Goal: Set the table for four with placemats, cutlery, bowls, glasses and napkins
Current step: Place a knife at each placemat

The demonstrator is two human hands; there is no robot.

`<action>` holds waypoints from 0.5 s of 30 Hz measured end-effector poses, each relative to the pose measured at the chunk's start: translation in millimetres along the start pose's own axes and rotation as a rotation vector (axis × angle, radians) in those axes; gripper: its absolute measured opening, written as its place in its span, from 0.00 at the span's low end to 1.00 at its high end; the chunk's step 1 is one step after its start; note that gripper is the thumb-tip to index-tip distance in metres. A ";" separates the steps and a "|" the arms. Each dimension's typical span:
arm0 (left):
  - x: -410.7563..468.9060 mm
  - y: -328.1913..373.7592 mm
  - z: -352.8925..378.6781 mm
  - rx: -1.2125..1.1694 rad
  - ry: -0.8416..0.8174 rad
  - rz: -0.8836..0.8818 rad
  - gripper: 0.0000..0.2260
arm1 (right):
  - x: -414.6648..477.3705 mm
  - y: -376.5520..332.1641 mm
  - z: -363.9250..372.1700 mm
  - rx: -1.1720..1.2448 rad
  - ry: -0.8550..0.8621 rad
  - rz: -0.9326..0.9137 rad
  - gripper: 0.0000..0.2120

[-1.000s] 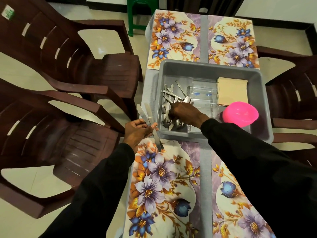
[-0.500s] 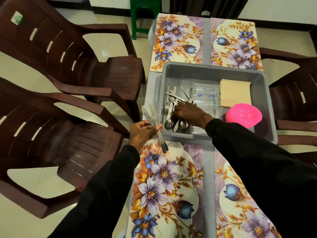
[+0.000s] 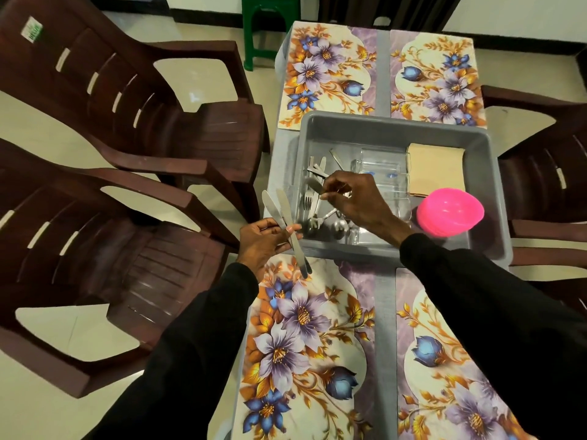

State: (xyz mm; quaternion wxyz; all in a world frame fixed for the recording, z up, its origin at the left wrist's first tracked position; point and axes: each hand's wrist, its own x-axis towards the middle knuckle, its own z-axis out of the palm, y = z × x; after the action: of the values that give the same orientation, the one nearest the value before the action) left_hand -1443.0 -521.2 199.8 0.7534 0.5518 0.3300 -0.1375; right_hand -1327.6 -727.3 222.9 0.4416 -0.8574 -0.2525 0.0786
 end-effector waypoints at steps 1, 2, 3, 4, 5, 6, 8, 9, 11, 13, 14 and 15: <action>0.1 0.3 1.2 0.002 -0.003 0.000 0.13 | -0.3 -10.8 1.4 0.129 0.010 0.100 0.07; 0.3 0.2 1.5 0.003 -0.009 -0.002 0.13 | -0.3 -18.8 4.3 0.237 -0.001 0.200 0.07; 0.7 0.2 2.6 0.000 -0.016 -0.008 0.14 | -0.9 -23.1 8.3 0.322 -0.021 0.284 0.07; 0.6 0.2 3.4 0.004 -0.028 -0.013 0.14 | -2.2 -26.3 12.8 0.381 -0.039 0.348 0.06; 0.2 0.9 4.5 0.005 -0.037 -0.019 0.14 | -3.7 -28.3 17.6 0.417 -0.041 0.396 0.05; 0.3 1.3 5.0 0.008 -0.048 -0.023 0.14 | -5.5 -29.0 22.1 0.439 -0.028 0.432 0.04; 0.6 2.1 5.5 0.007 -0.052 -0.033 0.13 | -7.9 -27.2 31.5 0.473 0.005 0.481 0.04; 1.1 2.8 5.3 0.020 -0.044 -0.032 0.12 | -9.0 -26.3 35.7 0.481 0.015 0.494 0.04; 1.6 4.0 5.8 0.060 -0.032 -0.017 0.10 | -12.0 -25.6 43.5 0.500 0.029 0.521 0.04; 2.9 2.9 6.8 0.078 -0.016 -0.009 0.11 | -15.4 -27.0 50.7 0.536 0.036 0.550 0.05; 3.2 1.3 7.2 0.089 -0.004 -0.004 0.11 | -16.9 -28.8 54.4 0.544 0.033 0.557 0.04; 3.4 0.4 7.3 0.099 0.014 0.000 0.11 | -17.3 -29.2 57.6 0.534 0.032 0.564 0.04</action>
State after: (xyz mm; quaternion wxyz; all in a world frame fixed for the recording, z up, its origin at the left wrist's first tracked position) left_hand -1437.8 -527.4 199.1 0.7228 0.5894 0.3282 -0.1499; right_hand -1373.7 -680.6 210.2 0.6143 -0.7490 0.0295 0.2467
